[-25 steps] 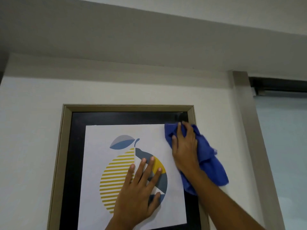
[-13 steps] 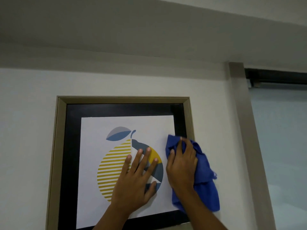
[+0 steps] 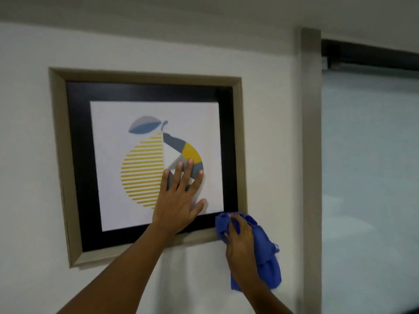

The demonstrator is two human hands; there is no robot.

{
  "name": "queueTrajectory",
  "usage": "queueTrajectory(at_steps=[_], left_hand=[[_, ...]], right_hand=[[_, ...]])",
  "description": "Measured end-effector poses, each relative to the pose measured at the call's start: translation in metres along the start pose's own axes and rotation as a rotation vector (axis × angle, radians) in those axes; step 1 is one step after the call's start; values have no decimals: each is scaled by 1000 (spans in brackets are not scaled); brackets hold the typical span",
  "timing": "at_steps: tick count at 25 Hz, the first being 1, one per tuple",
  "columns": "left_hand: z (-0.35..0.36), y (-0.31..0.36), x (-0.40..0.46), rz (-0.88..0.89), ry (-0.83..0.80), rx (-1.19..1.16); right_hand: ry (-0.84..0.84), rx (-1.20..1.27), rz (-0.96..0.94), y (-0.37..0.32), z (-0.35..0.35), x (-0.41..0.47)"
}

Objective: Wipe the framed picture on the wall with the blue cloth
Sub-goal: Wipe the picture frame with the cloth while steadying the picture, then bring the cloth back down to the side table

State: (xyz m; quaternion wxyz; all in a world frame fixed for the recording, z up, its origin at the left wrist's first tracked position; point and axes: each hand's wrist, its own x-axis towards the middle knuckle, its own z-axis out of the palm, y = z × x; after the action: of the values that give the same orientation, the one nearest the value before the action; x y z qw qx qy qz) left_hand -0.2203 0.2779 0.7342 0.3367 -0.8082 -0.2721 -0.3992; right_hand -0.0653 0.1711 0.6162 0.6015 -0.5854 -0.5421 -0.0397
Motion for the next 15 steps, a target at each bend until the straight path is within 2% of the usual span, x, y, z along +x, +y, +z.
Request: queueTrajectory(at_steps=[2, 4, 5, 6, 9, 11, 13, 15], left_hand=[[19, 36, -28, 100, -72, -100], [40, 81, -58, 199, -147, -175], [53, 110, -74, 227, -194, -227], [64, 137, -86, 240, -238, -276], [93, 225, -125, 257, -354, -409], [112, 286, -154, 318, -425, -476], [129, 349, -191, 385, -504, -550], [146, 419, -243, 422, -621, -684]], right_hand=[[72, 29, 56, 4, -15, -9], [232, 141, 182, 21, -38, -30], [246, 185, 223, 39, -51, -47], [238, 200, 258, 45, -66, -61], [132, 39, 283, 90, -109, -117], [156, 29, 445, 131, -139, -164], [146, -88, 557, 180, -172, -223], [37, -304, 637, 229, -203, -290]])
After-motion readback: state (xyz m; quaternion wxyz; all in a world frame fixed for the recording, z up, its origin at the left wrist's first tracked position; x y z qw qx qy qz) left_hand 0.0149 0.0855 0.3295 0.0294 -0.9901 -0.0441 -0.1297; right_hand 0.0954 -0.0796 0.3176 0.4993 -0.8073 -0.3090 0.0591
